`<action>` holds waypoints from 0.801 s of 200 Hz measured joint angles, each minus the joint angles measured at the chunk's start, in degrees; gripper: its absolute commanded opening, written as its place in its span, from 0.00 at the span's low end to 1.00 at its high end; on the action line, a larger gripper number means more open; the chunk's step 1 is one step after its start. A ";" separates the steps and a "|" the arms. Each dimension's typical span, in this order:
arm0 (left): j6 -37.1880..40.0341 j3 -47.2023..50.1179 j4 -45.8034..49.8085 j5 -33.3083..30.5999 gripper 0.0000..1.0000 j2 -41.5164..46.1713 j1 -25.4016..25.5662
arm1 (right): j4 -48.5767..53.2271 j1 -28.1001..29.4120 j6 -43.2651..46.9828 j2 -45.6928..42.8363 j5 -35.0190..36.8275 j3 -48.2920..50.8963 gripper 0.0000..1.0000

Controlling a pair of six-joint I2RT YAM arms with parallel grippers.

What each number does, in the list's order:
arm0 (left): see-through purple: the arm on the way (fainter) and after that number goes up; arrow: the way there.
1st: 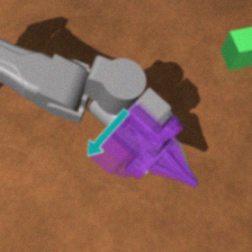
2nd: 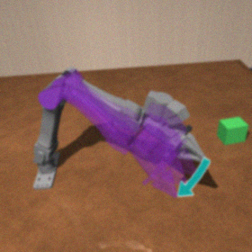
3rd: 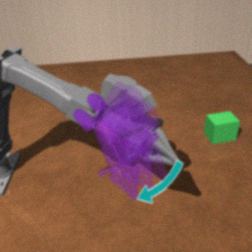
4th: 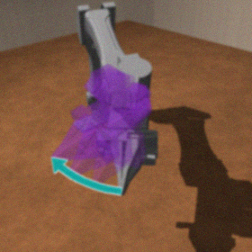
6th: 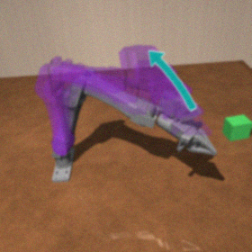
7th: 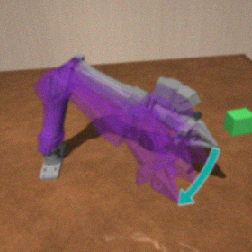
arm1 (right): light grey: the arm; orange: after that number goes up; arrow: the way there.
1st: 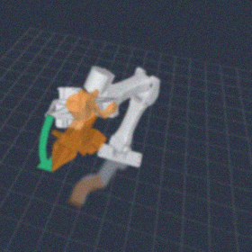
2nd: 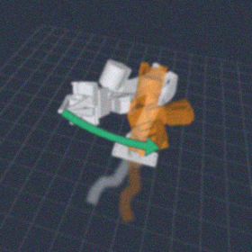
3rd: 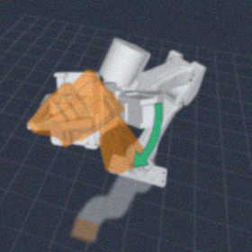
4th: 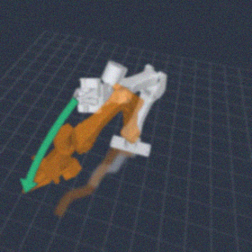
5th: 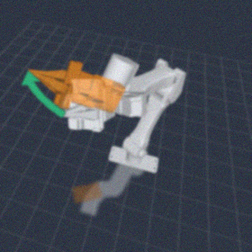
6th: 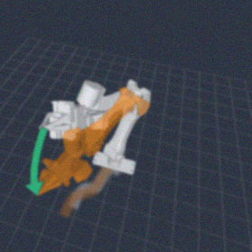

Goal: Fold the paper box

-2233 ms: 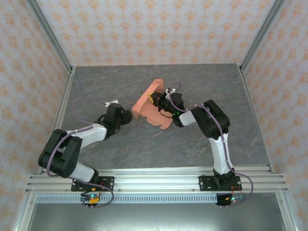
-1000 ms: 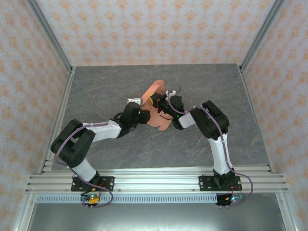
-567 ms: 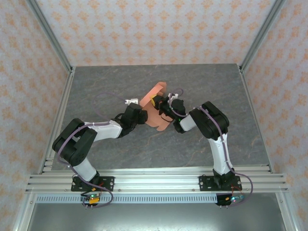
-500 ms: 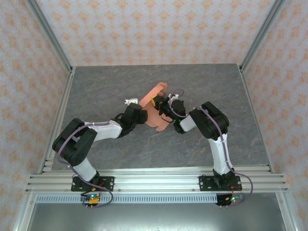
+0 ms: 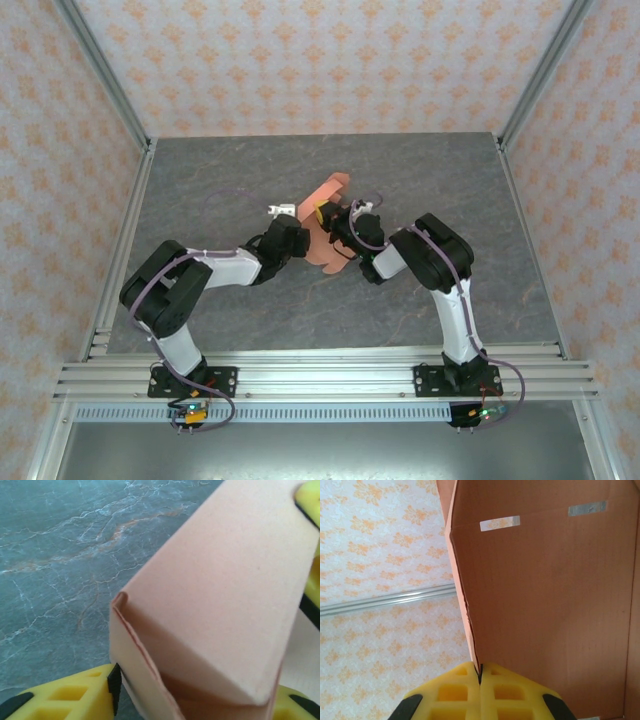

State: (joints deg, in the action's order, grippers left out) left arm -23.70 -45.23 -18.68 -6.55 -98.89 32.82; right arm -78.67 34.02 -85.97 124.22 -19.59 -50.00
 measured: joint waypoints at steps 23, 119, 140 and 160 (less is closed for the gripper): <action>0.26 -0.74 -0.02 -0.50 0.41 -0.72 0.20 | -0.35 0.13 -0.46 -0.50 1.60 0.87 0.00; 2.93 -3.52 -1.18 -4.44 0.21 -4.17 0.85 | 2.10 1.40 -0.94 -5.84 6.45 5.79 0.25; 4.13 -3.54 -1.79 -4.70 0.21 -4.52 0.85 | 3.13 1.57 -1.53 -6.97 6.40 7.23 0.32; 5.29 -3.54 -1.88 -4.70 0.21 -4.55 0.96 | 4.50 1.57 -2.49 -9.33 5.09 9.97 0.36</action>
State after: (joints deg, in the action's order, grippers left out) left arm -18.41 -48.77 -20.56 -11.25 -103.44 33.78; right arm -74.17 35.59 -88.47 114.89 -14.50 -40.03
